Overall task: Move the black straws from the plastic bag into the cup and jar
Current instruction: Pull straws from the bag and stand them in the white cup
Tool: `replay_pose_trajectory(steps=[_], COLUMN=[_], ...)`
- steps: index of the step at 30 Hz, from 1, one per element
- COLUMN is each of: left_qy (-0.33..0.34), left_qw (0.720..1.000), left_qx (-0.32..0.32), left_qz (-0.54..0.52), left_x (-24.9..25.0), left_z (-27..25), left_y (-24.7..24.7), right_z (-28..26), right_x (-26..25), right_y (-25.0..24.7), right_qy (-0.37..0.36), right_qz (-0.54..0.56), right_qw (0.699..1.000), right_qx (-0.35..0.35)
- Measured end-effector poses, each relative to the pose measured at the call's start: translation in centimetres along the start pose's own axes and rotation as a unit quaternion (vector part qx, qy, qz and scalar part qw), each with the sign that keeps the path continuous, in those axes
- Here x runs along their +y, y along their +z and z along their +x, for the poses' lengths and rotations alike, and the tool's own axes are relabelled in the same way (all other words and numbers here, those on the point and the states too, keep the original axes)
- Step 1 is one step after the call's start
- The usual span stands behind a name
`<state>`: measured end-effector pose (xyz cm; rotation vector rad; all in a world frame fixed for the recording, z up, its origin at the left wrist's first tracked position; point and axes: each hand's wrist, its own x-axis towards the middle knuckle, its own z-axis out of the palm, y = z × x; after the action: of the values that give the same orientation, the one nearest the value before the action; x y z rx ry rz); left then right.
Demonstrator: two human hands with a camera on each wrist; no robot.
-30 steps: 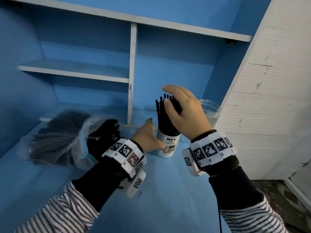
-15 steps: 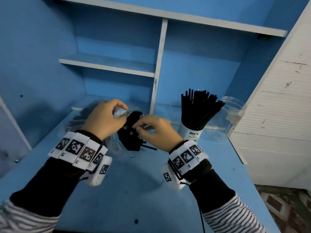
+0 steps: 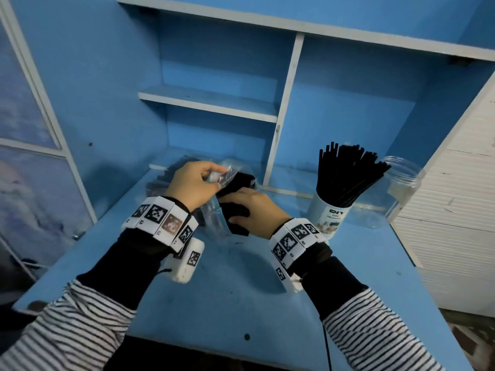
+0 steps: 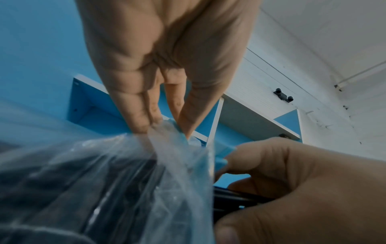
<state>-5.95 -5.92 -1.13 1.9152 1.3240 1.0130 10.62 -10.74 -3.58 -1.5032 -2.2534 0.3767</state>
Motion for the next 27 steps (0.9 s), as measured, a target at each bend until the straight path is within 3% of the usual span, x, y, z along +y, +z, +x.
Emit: replay_pose_trajectory(steps=[7,12,20,24,27], left_qy=[-0.012,-0.010,-0.006,-0.007,-0.007], left_qw=[1.000,1.000,1.000,1.000,1.000], left_qx=[0.008,0.014,0.015,0.013,0.010], left_qz=[-0.012,-0.005,0.005,0.006,0.013], left_x=[-0.2,-0.6,-0.3,-0.2,-0.1], left_z=[0.1,0.0,0.2,0.1,0.0], left_y=[-0.3,-0.6,-0.6,-0.4,-0.2], right_z=[0.0,-0.7,-1.9,-2.0,-1.6], right_x=[-0.1,0.3,0.5,0.6,0.4], right_y=[0.3,-1.5,-3.9,-2.8,-1.2], right_qy=[-0.012,0.042,0.085,0.068,0.040], right_qz=[0.030,0.097,0.172,0.131,0.098], right_qw=[0.999,0.993,0.981,0.989,0.994], right_qx=[0.017,0.059,0.031,-0.025,-0.012])
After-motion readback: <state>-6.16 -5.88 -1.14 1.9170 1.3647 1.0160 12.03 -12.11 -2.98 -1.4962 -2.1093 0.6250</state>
